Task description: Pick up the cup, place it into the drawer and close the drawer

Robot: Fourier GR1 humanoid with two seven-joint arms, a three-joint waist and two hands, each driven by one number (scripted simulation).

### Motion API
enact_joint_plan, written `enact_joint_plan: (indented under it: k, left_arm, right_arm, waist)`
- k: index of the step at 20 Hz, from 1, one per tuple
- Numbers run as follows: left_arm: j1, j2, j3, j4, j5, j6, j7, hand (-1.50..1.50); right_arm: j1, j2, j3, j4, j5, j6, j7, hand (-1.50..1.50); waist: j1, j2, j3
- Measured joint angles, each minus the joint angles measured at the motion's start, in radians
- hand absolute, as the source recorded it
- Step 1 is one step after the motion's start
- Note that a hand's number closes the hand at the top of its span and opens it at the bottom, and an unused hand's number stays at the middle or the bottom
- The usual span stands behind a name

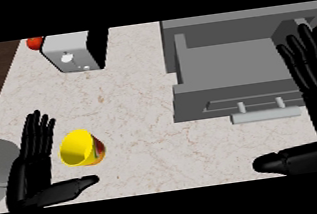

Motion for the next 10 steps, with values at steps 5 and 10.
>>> enact_joint_plan:
  k: [5,10]
  left_arm:
    - [-0.006,0.015,0.034,0.125,0.006,-0.04,-0.089,-1.5]
    - [-0.028,0.02,0.052,0.239,-0.003,-0.056,-0.16,-1.5]
  right_arm:
    - [0.002,-0.009,-0.017,0.028,-0.02,0.025,-0.024,-1.5]
    - [0.037,-0.011,-0.022,0.0,-0.034,0.042,-0.031,-1.5]
  waist:
    - [0.0,0.0,0.0]
    - [-0.002,0.0,0.0]
